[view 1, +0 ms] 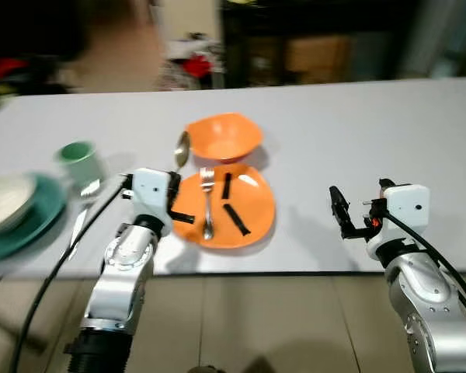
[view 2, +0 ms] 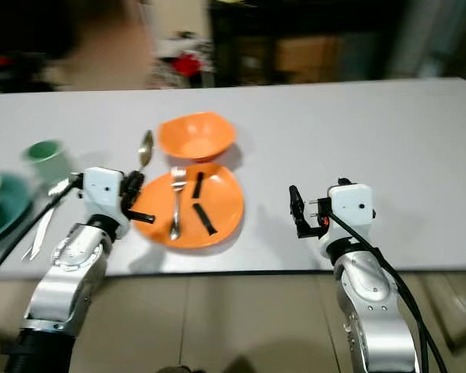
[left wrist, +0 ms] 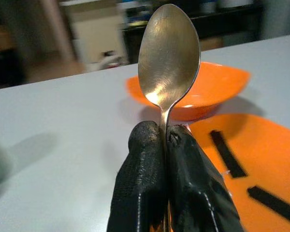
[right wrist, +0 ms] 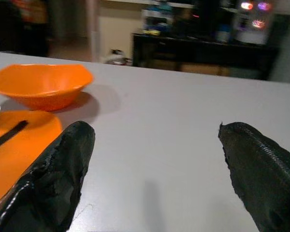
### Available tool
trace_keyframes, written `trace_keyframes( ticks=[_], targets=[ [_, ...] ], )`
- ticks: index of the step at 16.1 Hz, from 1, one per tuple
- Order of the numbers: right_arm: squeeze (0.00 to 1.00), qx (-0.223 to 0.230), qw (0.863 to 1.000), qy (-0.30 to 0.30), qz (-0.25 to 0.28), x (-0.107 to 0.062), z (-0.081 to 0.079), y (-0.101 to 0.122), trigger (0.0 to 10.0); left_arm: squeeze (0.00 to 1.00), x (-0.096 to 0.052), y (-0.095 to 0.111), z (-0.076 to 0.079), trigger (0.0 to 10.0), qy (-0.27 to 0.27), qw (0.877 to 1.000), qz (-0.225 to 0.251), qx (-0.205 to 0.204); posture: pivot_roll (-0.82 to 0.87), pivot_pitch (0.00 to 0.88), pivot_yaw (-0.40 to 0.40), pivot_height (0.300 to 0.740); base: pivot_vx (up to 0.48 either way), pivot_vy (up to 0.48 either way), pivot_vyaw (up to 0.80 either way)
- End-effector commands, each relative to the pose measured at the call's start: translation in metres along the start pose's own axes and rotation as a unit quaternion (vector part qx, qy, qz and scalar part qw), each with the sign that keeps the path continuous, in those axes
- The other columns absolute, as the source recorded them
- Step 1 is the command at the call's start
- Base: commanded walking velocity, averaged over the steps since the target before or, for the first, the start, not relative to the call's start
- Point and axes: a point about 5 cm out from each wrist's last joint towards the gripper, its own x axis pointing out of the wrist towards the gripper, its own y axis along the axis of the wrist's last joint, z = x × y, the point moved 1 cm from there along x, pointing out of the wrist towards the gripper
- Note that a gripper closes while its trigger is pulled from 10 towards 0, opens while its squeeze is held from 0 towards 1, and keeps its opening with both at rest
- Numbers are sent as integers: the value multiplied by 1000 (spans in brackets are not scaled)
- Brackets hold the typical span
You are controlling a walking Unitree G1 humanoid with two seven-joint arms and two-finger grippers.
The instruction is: Setting the table
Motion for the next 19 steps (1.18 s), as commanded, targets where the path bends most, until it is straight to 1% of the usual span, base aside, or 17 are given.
trace_keyframes(
  ticks=[1, 3, 5, 6, 7, 8, 9, 11, 13, 14, 15, 16, 17, 18, 19],
  targets=[
    [0, -3, 1000, 0, -1, 1, 1, 0, 10000, 0, 2, -1, 3, 10000, -3, 1000, -5, 3, -33, 0, 79, 740, 0, -446, 800],
    [0, 16, 1000, -9, 0, 1, 3, 0, 10000, 0, 5, -1, 6, 10000, -6, 1000, -8, -10, -38, 0, 82, 740, 0, 0, 0],
    [0, 15, 1000, -11, 0, 1, 6, 0, 10000, 0, 8, -1, 10, 10000, -20, 1000, -10, -2, -39, 0, 83, 740, 0, 0, 0],
    [0, 15, 1000, -11, 1, 1, 7, 1, 10000, 0, 12, 0, 15, 10000, -37, 999, -11, -1, -43, 0, 84, 740, 0, 0, 0],
    [0, 15, 1000, -13, 1, 1, 8, 2, 10000, 0, 18, 0, 19, 10000, -56, 998, -15, -4, -46, 0, 84, 740, 0, 0, 0],
    [0, 14, 1000, -15, 1, 1, 10, 3, 10000, 0, 26, -2, 25, 10000, -77, 997, -30, -8, -57, 0, 87, 740, 0, 0, 0],
    [0, 9, 1000, -14, -2, 0, 11, 5, 10000, 0, 37, -4, 32, 10000, -103, 993, -56, -19, -62, 0, 89, 740, 0, 0, 0],
    [0, -1, 1000, -4, -4, -1, 11, 9, 10000, 0, 57, 4, 42, 10000, -139, 988, -64, -15, -85, 0, 106, 740, 0, 0, 0],
    [0, -1, 1000, 9, -2, -2, 9, 12, 10000, 0, 66, 4, 38, 10000, -124, 989, -76, 3, -100, 0, 118, 740, 0, 0, 0],
    [0, 1, 1000, 14, -2, -3, 7, 12, 10000, 0, 70, 5, 37, 10000, -120, 990, -75, 14, -106, 0, 124, 740, 0, 0, 0],
    [0, 1, 1000, 12, -6, -6, 6, 10, 10000, 0, 73, 10, 35, 10000, -114, 991, -64, 9, -114, 0, 127, 740, 0, 0, 0],
    [0, 2, 1000, 1, -20, -8, 4, 6, 10000, 0, 73, 17, 33, 10000, -106, 993, -40, -13, -114, 0, 124, 740, 0, 0, 0],
    [0, 3, 1000, 9, -17, -8, -2, 9, 10000, 0, 69, 21, 27, 10000, -81, 997, -16, -5, -115, 0, 120, 740, 0, 0, 0],
    [0, 4, 1000, 10, -15, -8, -3, 10, 10000, 0, 68, 21, 25, 10000, -73, 997, -12, -7, -116, 0, 120, 740, 0, 0, 0],
    [0, 6, 1000, 10, -13, -7, -3, 11, 10000, 0, 63, 21, 20, 10000, -53, 998, -4, -16, -110, 0, 106, 740, 0, -458, 0]
  ],
)
